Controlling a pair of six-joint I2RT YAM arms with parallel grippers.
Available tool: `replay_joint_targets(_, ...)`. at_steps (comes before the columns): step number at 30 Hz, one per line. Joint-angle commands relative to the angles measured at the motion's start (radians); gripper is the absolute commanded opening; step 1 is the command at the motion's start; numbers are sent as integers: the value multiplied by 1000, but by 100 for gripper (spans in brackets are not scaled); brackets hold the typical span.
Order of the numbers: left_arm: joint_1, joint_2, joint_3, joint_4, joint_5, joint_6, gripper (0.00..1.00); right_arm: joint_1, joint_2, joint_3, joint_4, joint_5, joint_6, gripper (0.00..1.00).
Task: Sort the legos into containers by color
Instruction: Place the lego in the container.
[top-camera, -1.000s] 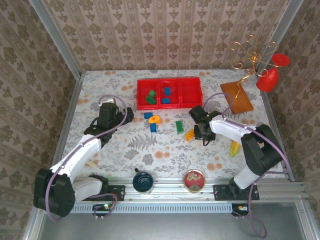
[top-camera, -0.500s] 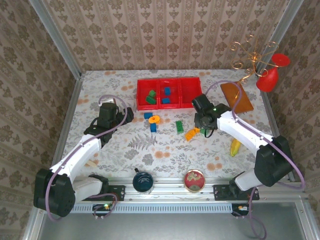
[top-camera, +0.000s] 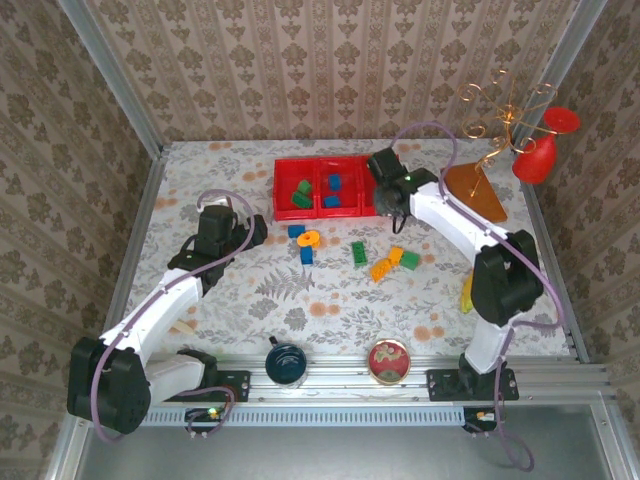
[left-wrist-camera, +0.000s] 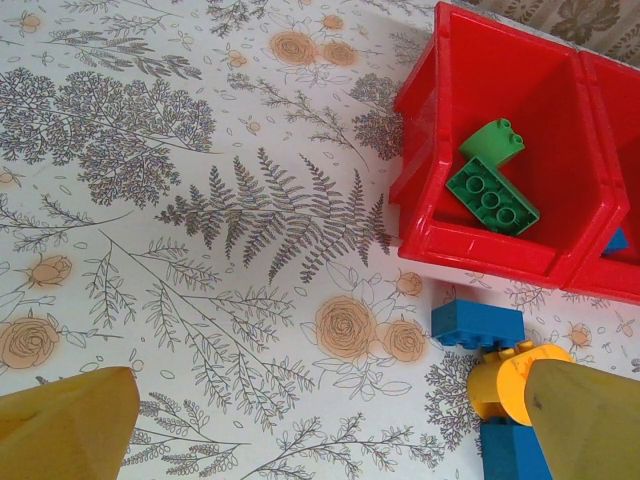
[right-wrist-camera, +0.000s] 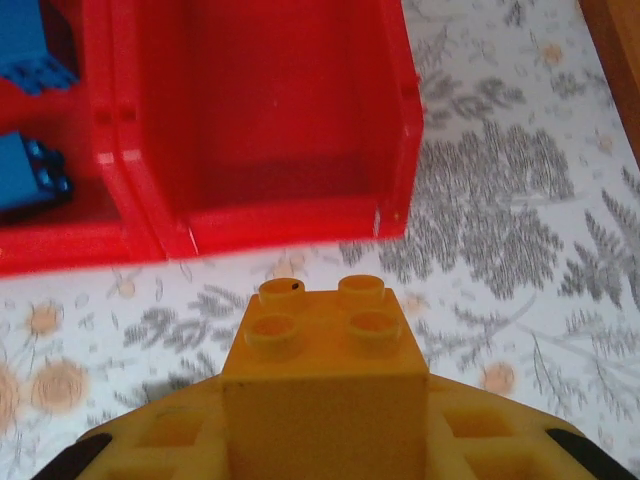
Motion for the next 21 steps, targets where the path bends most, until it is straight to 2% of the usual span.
replay_joint_targets(1,10,-1,10,11,13,-12,100,-20,85,107,8,31,-61,11)
replay_joint_targets(10,9,3,14,8,27,-8,100,-45,278,292,9,12,-102,15)
replay_joint_targets(21,11,13,29,-4,30,3,100,-53,373,364,0,15,-114,28)
